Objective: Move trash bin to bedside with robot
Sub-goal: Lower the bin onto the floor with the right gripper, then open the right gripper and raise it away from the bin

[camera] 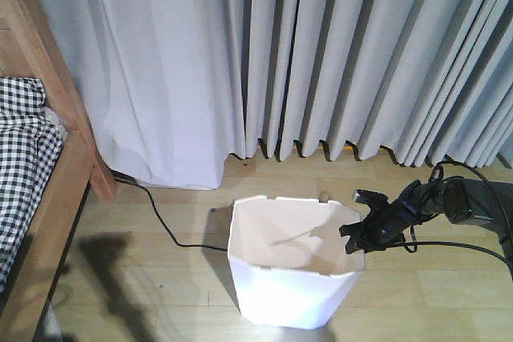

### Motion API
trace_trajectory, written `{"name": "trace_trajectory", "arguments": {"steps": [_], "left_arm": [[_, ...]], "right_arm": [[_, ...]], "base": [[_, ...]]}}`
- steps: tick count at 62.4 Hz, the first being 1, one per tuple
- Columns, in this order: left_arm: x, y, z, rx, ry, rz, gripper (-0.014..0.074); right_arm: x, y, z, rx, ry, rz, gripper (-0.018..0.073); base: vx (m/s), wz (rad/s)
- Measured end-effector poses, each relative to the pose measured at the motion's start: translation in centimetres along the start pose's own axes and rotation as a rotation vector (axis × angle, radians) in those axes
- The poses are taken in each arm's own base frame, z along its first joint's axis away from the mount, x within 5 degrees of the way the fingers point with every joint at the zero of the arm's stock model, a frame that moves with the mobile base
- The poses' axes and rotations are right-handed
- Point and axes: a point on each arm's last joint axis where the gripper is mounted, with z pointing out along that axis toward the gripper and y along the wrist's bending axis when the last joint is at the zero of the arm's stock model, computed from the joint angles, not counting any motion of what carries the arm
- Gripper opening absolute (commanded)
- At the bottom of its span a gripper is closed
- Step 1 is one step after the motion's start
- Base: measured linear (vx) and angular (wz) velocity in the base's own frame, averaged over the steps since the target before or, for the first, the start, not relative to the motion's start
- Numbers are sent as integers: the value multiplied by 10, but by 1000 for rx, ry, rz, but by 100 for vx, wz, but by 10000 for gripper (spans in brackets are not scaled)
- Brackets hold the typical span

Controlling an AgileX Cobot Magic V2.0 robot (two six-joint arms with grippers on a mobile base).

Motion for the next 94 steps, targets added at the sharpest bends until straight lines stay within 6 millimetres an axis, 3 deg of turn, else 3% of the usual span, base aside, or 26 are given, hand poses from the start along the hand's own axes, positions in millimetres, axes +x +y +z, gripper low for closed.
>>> {"name": "trace_trajectory", "arguments": {"steps": [19,53,64,74,83,94], "left_arm": [[0,0,0,0,0,0,-6],[0,0,0,0,0,0,-6],[0,0,0,0,0,0,-6],[0,0,0,0,0,0,-6],[0,0,0,0,0,0,-6],[0,0,0,0,0,0,-6]], "right_arm": [[2,1,0,-12,21,-4,512],[-3,0,-7,15,4,-17,522],[-3,8,-36,72,-32,-5,518],[22,21,-71,162,-74,5,518],[44,42,-115,203,-81,-43,518],[60,75,-196,279,-188,-118,518]], "base": [[0,0],[0,0],[0,0],[0,0],[0,0],[0,0]]}}
